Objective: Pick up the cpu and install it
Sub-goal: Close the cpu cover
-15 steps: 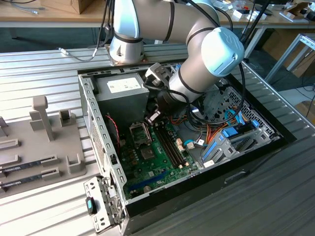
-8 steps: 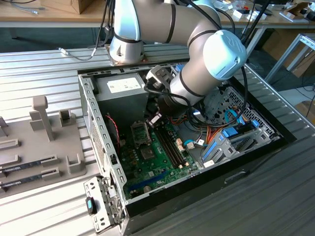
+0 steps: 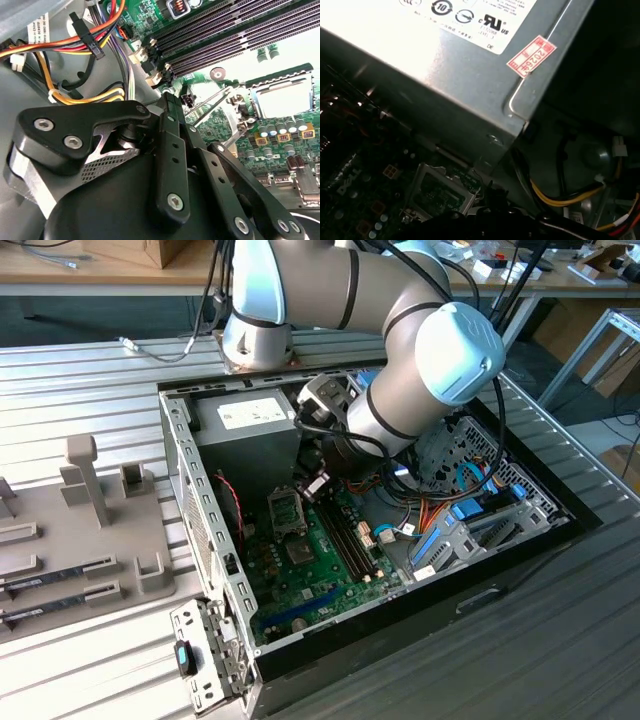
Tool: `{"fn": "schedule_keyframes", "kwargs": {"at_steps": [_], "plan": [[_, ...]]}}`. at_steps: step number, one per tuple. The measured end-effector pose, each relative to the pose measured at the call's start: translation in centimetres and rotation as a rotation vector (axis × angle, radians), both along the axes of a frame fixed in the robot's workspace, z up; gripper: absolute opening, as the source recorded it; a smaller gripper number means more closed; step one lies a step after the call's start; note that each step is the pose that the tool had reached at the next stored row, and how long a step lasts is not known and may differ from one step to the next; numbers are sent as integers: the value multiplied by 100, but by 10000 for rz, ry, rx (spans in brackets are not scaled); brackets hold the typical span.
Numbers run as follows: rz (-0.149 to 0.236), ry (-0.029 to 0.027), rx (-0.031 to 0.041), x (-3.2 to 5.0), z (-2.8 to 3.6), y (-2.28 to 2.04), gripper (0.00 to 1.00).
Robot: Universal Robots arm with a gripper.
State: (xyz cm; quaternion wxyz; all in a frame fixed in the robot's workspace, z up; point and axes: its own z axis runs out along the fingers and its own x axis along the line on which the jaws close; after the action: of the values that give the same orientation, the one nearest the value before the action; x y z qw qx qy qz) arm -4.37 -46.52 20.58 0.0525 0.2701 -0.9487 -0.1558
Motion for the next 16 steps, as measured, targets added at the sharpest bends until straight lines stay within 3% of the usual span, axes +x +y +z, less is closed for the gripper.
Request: {"fn": "schedule_keyframes", "kwargs": {"at_steps": [6,16], "plan": [[50,2,8,0,31,-6,11],[105,0,41,0,196,-5,11]]}}
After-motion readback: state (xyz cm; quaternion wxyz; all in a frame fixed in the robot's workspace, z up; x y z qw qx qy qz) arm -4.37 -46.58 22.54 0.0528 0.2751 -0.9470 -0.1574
